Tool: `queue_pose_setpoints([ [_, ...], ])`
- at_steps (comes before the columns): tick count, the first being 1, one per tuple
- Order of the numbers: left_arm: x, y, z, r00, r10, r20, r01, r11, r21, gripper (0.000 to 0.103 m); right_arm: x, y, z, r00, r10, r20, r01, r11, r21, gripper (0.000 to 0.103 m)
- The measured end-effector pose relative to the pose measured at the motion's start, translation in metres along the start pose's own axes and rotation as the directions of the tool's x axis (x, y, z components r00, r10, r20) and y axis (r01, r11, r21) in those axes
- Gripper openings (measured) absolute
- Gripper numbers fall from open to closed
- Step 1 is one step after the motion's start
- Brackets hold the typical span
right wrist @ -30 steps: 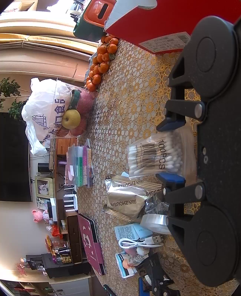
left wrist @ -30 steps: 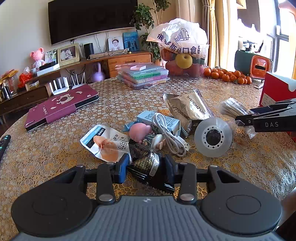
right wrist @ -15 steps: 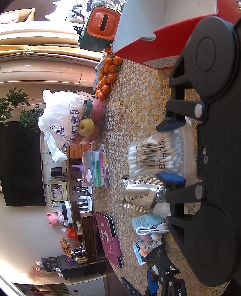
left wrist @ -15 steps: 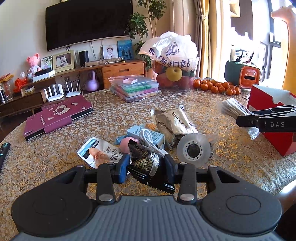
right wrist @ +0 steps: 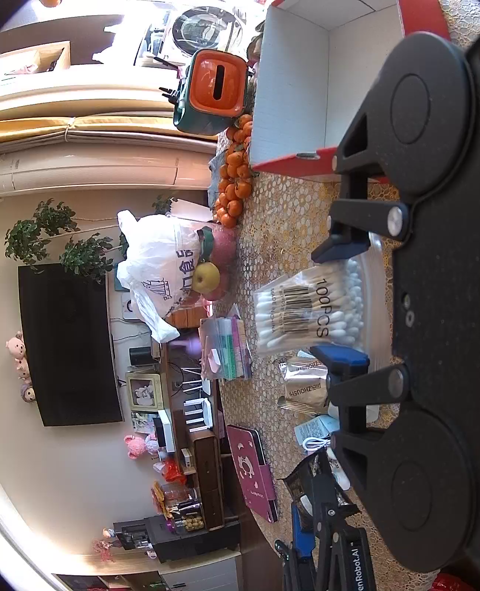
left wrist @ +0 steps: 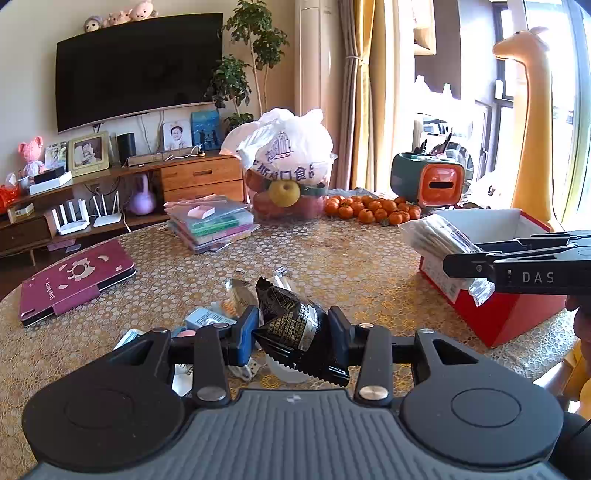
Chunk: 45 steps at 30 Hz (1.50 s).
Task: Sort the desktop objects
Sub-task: 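Carry the black snack bag and cotton swab pack over the red shoebox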
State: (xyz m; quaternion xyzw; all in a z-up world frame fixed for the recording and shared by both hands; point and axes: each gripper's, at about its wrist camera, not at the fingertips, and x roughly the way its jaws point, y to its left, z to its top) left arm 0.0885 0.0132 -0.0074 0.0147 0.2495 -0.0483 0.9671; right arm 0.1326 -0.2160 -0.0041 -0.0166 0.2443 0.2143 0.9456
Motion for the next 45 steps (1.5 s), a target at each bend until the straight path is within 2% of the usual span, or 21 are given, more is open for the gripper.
queue_pose_setpoints([
  [12,-0.004,-0.052,0.025,0.994,-0.108,0.032,0.107,0.993,0.056,0.04,-0.036,-0.027,0.003,0.998,-0.06,0.034,0.06,0.998,0.02,0.046],
  [23,0.008,-0.108,0.047,0.975,-0.216,0.059,0.209,0.971,0.117,0.04,-0.055,-0.072,0.001,0.986,-0.16,0.042,0.158,0.986,0.042,0.046],
  [35,0.045,-0.167,0.068,0.949,-0.312,0.034,0.302,0.938,0.169,0.04,-0.056,-0.12,-0.001,0.972,-0.236,0.006,0.235,0.97,0.059,0.046],
  [45,0.08,-0.206,0.075,0.928,-0.372,-0.03,0.368,0.899,0.237,0.04,-0.047,-0.155,-0.005,0.962,-0.27,-0.037,0.271,0.962,0.033,0.046],
])
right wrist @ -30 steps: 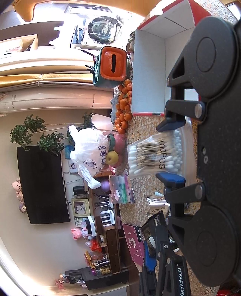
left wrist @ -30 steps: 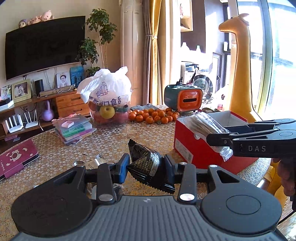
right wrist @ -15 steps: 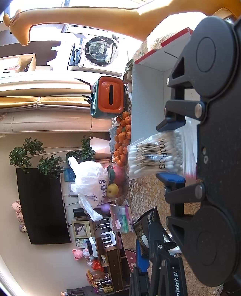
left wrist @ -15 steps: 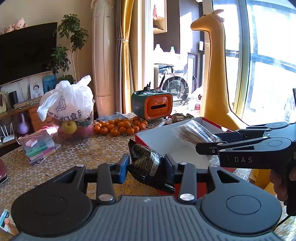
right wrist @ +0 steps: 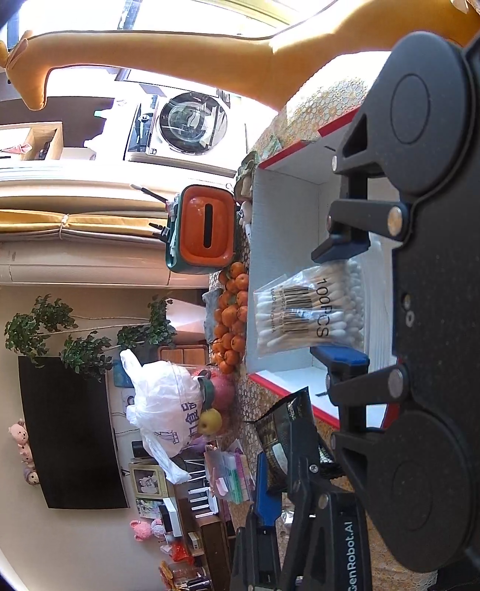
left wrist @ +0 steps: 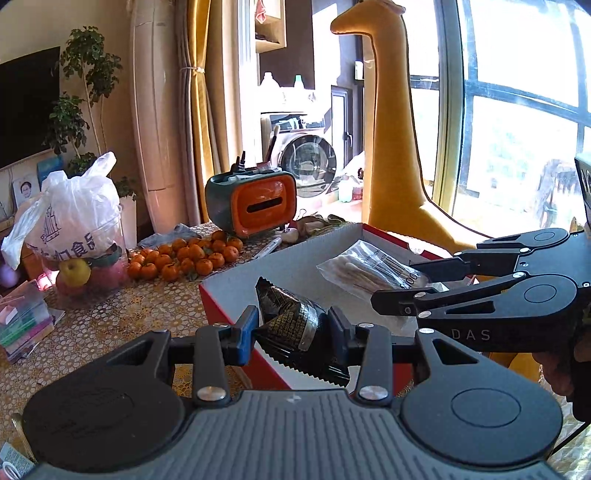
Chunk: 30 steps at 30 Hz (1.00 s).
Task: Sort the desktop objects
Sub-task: 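Carry the black snack bag and cotton swab pack over the red shoebox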
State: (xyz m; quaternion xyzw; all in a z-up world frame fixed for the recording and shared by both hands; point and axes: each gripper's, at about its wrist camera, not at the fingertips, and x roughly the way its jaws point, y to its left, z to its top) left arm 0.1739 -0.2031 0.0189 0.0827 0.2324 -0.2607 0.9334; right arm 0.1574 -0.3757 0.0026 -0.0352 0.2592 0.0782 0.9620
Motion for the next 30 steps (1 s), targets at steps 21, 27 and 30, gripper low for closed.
queue_pose_setpoints([
  [21,0.112,-0.012,0.02,0.963,-0.082,-0.256,0.1,0.993,0.056,0.04,0.085,-0.043,-0.002,0.973,-0.05,-0.225,0.021,0.991,-0.133,0.046],
  [27,0.137,-0.014,0.017,0.931,-0.104,-0.349,0.135,0.989,0.066,0.04,0.104,-0.049,-0.005,0.952,-0.041,-0.304,-0.008,0.987,-0.16,0.046],
  [30,0.148,-0.016,0.016,0.919,-0.104,-0.38,0.143,0.987,0.076,0.04,0.112,-0.052,-0.004,0.936,-0.037,-0.35,-0.02,0.987,-0.157,0.046],
])
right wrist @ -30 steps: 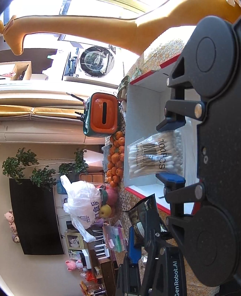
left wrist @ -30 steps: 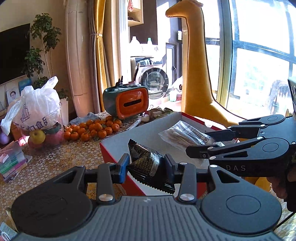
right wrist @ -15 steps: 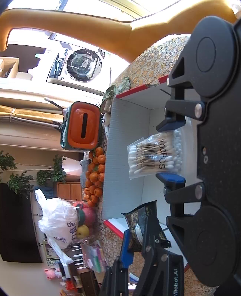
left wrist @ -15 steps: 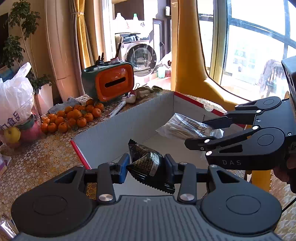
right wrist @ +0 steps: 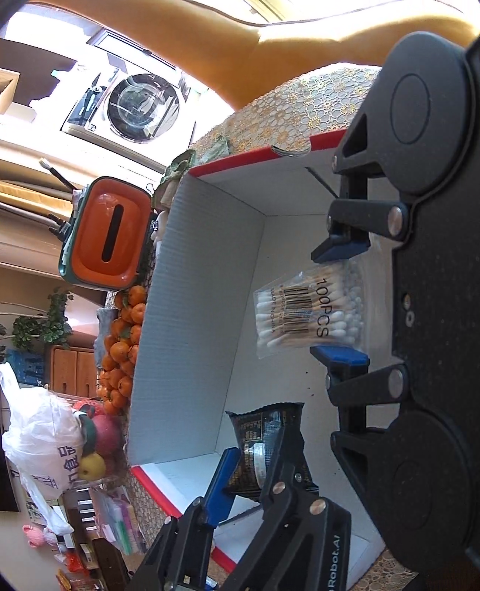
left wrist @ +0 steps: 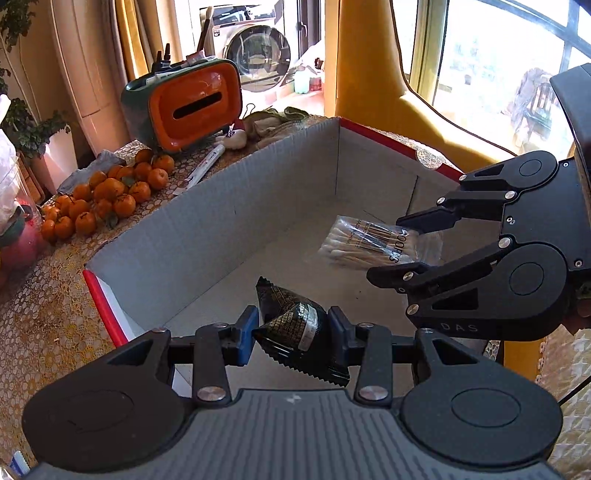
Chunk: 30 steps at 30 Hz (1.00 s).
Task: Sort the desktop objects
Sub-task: 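Carry the black snack bag and cotton swab pack over the red shoebox, then open the right tool to drop the swab pack while the left tool releases the snack bag into the box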
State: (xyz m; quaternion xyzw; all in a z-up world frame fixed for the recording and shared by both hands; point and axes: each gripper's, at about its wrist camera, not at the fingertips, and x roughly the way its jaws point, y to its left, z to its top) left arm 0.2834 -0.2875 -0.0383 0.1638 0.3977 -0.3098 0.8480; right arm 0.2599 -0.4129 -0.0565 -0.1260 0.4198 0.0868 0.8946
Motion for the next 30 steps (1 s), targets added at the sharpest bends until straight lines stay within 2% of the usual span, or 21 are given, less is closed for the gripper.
queue_pose_setpoints([
  [3,0.009,0.0,0.004,0.999,0.0,-0.036,0.0,1.0,0.004,0.04,0.006,-0.002,0.004,0.999,-0.006,-0.044,0.006,1.0,-0.005,0.046],
  [9,0.023,0.005,0.008,0.994,-0.002,-0.113,0.0,1.0,-0.015,0.04,0.015,-0.01,0.012,0.992,0.036,-0.121,-0.037,0.999,-0.001,0.046],
  [17,0.034,0.0,0.012,0.987,-0.017,-0.161,0.018,1.0,0.001,0.04,0.034,-0.016,0.019,0.976,0.009,-0.219,-0.012,1.0,-0.013,0.046],
  [21,0.04,-0.002,0.013,0.982,-0.018,-0.187,0.02,1.0,0.012,0.04,0.037,-0.018,0.02,0.971,0.014,-0.238,-0.018,1.0,-0.013,0.046],
  [28,0.049,0.004,0.015,0.971,-0.044,-0.236,0.038,0.999,-0.029,0.041,0.037,-0.017,0.019,0.968,0.022,-0.251,-0.03,0.999,-0.032,0.05],
  [30,0.048,0.004,0.014,0.973,-0.042,-0.228,0.036,0.999,-0.031,0.041,0.034,-0.015,0.018,0.969,0.021,-0.246,-0.031,0.999,-0.034,0.051],
])
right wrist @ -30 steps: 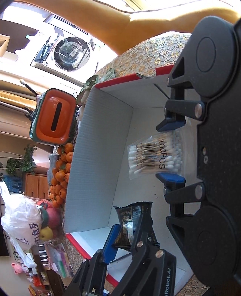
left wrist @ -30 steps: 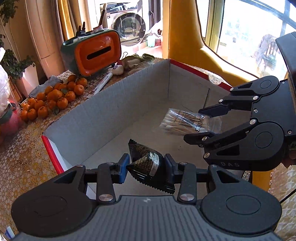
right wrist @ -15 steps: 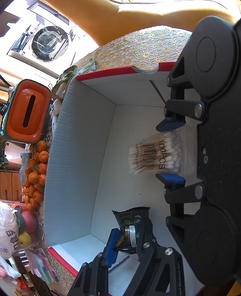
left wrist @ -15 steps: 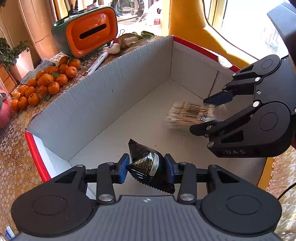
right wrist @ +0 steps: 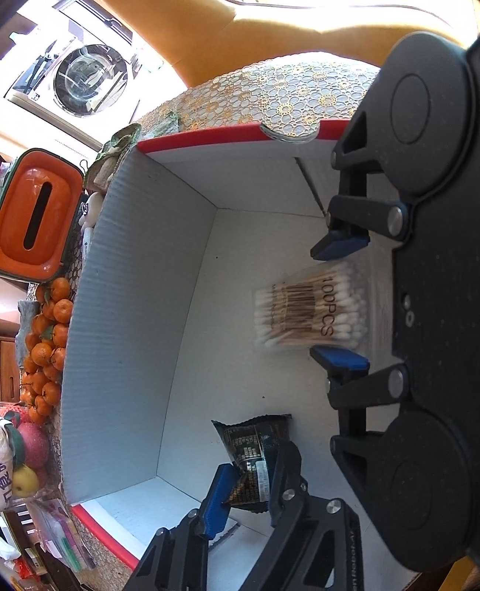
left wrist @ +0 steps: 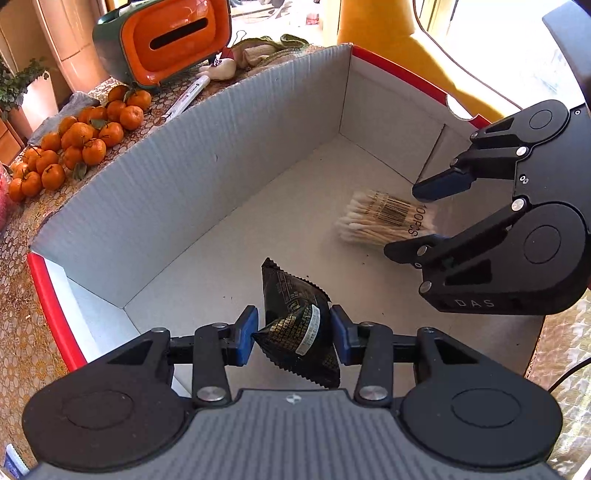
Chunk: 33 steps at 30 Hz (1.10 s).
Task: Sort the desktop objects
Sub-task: 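Open the right tool to drop the swab pack while the left tool releases the snack bag into the box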
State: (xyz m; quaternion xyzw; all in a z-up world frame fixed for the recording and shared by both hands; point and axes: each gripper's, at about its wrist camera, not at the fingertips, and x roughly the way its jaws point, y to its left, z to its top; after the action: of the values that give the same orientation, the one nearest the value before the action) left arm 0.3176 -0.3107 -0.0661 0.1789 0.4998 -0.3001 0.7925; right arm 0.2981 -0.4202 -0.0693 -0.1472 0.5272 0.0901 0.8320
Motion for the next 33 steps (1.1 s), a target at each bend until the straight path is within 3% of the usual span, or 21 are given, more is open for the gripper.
queue_pose_setpoints([
  [8,-0.016,0.001,-0.003,0.999,0.014,0.042,-0.013,1.0,-0.017,0.044,-0.018,0.002,-0.004,0.998,0.013,0.059,-0.014,1.0,0.016,0.061],
  [33,-0.103,-0.013,-0.037,0.982,0.011,0.188,-0.011,1.0,-0.006,0.045,-0.102,0.017,-0.026,0.971,0.05,0.232,-0.072,0.994,0.086,0.063],
])
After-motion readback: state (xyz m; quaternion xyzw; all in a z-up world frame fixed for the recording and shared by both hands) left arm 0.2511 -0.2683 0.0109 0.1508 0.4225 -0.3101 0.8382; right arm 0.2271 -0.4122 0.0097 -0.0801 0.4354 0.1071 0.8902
